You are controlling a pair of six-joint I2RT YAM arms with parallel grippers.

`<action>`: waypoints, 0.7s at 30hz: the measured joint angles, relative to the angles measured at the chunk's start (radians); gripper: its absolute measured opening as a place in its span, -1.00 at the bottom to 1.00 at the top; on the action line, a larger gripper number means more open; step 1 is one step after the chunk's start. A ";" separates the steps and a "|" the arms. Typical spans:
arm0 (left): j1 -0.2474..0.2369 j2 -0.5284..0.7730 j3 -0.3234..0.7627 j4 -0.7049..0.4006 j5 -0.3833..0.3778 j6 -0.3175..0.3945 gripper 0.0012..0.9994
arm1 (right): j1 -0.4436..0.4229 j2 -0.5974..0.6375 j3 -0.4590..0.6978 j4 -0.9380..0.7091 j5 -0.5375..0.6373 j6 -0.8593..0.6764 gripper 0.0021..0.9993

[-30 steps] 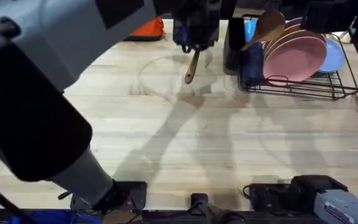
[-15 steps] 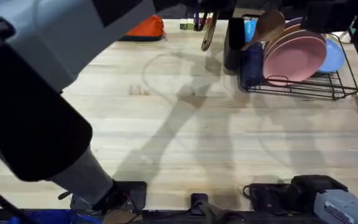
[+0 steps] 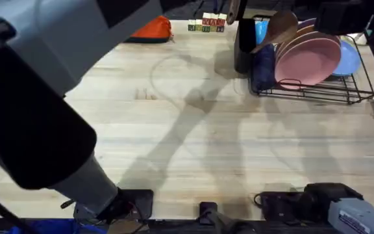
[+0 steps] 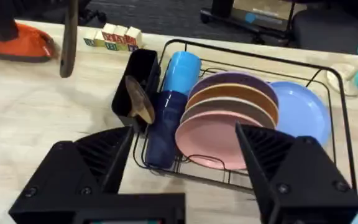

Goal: Pick up the spoon on the table one by one and put them onto the rack

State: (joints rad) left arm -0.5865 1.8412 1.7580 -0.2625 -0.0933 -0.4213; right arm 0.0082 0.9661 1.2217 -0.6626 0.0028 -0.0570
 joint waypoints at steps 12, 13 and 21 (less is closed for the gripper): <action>0.000 0.041 0.001 0.190 0.071 0.000 -0.91 | 0.000 0.000 0.000 0.033 0.000 -0.004 0.99; 0.000 0.056 0.001 0.210 0.076 0.000 -0.91 | 0.000 0.000 0.000 0.033 0.000 -0.004 0.99; 0.000 0.189 0.001 0.396 0.101 0.000 -0.91 | 0.000 0.000 0.000 0.033 0.000 -0.004 0.99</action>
State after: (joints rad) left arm -0.5869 2.0306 1.7588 0.1332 0.0073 -0.4214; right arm 0.0082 0.9661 1.2217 -0.6292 0.0025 -0.0608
